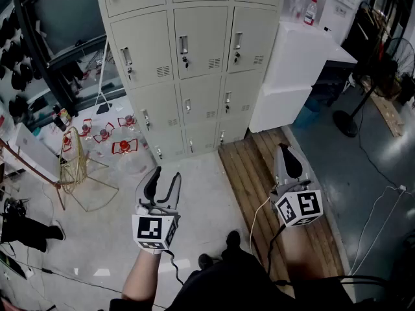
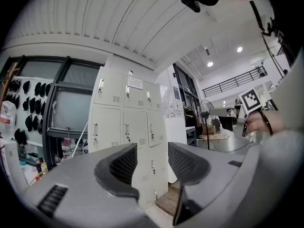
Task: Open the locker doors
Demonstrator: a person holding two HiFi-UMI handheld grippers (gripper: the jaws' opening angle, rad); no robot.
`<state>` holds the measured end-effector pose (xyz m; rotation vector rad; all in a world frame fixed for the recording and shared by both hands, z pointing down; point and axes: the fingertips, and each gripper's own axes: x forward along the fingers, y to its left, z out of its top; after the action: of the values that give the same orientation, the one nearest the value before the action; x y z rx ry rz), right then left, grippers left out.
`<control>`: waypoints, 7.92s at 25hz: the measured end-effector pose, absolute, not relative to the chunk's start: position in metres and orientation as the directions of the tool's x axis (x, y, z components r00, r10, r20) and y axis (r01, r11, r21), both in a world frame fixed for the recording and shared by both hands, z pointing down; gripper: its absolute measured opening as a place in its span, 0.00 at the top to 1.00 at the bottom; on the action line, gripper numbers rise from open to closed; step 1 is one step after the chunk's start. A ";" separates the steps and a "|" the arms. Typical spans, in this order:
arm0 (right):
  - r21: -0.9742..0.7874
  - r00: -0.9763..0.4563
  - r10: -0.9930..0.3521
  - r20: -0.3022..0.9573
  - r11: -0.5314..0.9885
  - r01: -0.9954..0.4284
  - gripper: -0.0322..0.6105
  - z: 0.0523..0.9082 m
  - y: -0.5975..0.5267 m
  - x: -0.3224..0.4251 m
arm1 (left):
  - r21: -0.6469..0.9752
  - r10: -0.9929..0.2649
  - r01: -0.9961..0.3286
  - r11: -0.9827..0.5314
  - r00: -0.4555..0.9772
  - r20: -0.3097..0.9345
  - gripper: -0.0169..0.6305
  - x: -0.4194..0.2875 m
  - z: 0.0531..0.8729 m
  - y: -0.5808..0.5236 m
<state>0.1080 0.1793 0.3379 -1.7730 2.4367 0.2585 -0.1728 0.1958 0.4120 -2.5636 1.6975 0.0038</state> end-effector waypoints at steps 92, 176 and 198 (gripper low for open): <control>-0.034 -0.418 -0.908 -0.024 0.419 -0.907 0.68 0.394 -0.475 0.122 | 0.025 -0.984 -0.985 -0.172 0.173 0.050 0.66 -0.198 0.443 -0.283; 0.088 -0.746 -0.648 -0.155 0.743 -0.664 0.81 0.388 -0.361 -0.032 | 0.009 -0.990 -0.998 0.066 -0.065 0.124 0.66 -0.231 0.448 -0.196; 0.079 -0.573 -0.820 -0.009 0.571 -0.817 0.73 0.406 -0.445 -0.179 | -0.025 -0.996 -0.999 -0.042 0.040 0.075 0.66 -0.413 0.449 -0.187</control>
<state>-0.1793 -0.4452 0.4059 -1.4643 2.8091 0.1179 -0.4128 -0.1869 0.4486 -2.2904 2.1973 -0.1138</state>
